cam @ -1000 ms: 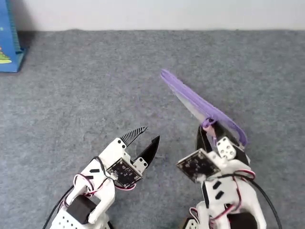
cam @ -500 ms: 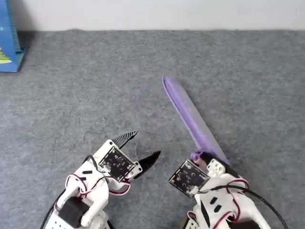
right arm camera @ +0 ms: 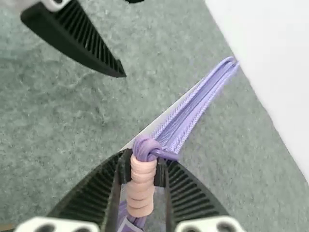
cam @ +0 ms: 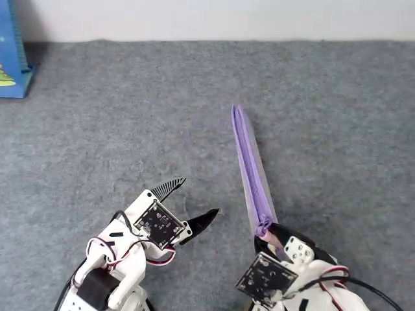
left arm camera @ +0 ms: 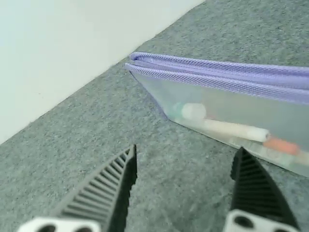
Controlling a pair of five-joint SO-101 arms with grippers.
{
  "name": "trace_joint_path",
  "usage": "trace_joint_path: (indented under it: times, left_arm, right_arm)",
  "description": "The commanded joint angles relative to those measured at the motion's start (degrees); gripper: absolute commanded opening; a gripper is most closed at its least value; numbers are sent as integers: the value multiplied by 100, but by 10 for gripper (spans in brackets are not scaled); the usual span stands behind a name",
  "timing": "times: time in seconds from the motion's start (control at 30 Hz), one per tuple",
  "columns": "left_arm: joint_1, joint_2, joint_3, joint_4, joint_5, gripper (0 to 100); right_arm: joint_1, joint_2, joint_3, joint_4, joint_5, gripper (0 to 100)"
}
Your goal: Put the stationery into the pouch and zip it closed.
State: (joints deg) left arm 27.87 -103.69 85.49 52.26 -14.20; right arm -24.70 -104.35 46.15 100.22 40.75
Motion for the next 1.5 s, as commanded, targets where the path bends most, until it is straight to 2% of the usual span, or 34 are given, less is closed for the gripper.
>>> trace_joint_path:
  times: [0.0,0.23,0.4,0.57,0.67,0.77,0.93,1.13,1.37,1.47]
  left_arm:
    - [18,-79,-189,18,-35,302]
    - [-26,-79,-163,-422,1134,302]
    - [-35,-79,-163,-404,1600,302]
    - [-35,-79,-163,-396,1644,302]
    - [-35,-79,-163,-396,1644,302]
    - [-35,-79,-163,-396,1644,302]
    - [-35,-79,-163,-387,1644,302]
    - [-352,-79,-163,-387,1644,302]
    - [-466,-79,-163,-404,1653,302]
    - [-466,-79,-163,-413,1653,302]
  right_arm:
    - [-40,31,-334,119,-273,8]
    - [-13,31,-299,-268,-1477,8]
    - [145,31,-290,-620,-1618,8]
    - [1051,48,-281,-1499,-1626,8]
    - [1323,48,-202,-2167,-1653,8]
    - [1393,75,-62,-2905,-1679,8]
    - [1393,101,281,-4479,-2242,8]
    - [1402,101,1037,-6097,-2251,8]
    - [1297,101,1345,-6229,-2242,8]
    - [936,101,1336,-5877,-1881,8]
